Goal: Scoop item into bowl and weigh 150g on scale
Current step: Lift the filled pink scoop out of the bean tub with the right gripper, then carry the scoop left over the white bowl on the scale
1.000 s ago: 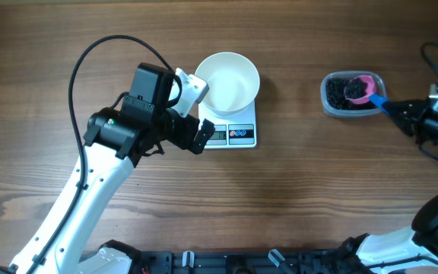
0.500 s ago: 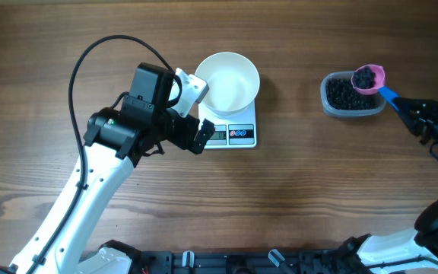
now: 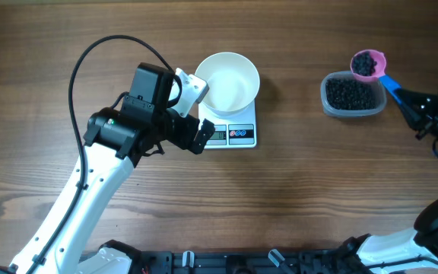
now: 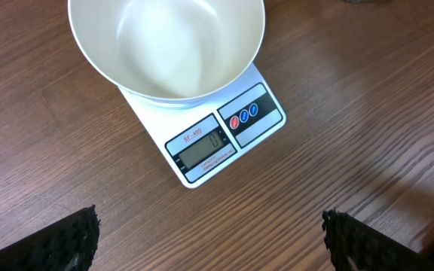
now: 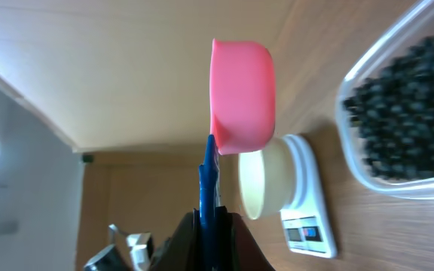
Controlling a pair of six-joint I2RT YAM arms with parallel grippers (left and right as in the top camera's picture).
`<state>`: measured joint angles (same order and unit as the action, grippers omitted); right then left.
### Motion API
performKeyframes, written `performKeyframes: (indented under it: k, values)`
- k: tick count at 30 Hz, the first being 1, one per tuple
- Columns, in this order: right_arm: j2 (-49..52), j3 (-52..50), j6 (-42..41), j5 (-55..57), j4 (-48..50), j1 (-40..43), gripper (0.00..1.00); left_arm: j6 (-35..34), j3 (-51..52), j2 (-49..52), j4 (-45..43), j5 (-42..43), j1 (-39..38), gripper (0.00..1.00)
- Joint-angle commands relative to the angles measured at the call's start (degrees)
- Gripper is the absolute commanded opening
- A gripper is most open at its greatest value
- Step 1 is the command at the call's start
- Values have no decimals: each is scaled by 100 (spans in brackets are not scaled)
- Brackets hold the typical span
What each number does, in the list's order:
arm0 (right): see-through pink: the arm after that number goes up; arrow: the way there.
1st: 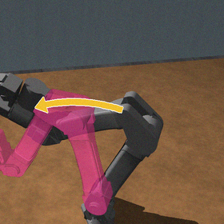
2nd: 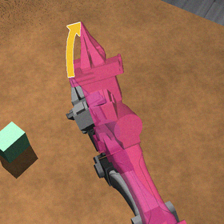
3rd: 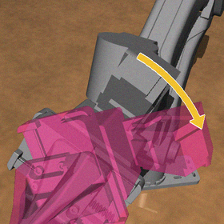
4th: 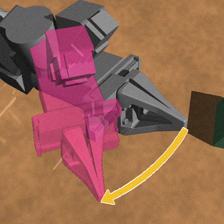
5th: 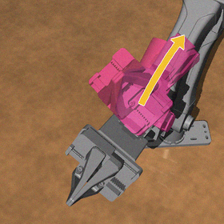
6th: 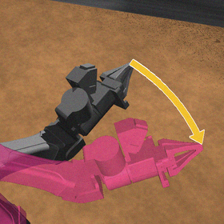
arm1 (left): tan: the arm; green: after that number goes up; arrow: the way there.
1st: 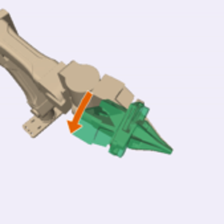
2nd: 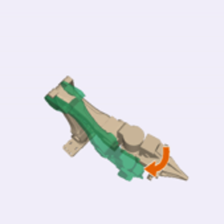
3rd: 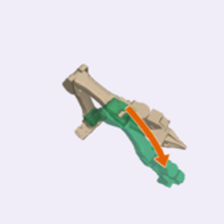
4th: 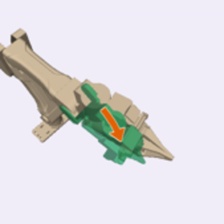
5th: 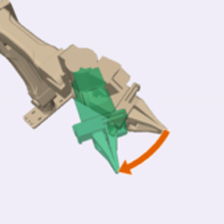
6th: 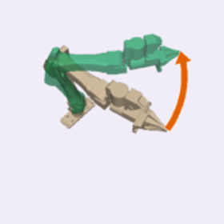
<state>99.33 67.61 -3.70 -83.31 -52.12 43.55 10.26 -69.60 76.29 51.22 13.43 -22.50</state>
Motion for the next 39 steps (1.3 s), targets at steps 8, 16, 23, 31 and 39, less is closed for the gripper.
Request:
performKeyframes:
  k: [8,16,23,31,39]
  values:
    - [61,-61,-485,-577,37,-1113,4,92,-92,-22,-13,92,-26,100]
    - [61,-61,-1231,-549,850,-2006,4,92,-92,-22,-13,90,-26,100]
    - [61,-61,-2575,-487,2302,-2769,4,92,-92,-22,-13,90,-26,100]
    - [61,-61,-4162,74,4356,-3620,4,92,-92,-22,-13,92,-26,100]
    - [61,-61,-3536,798,4822,-4092,4,92,-92,-22,-13,92,-26,100]
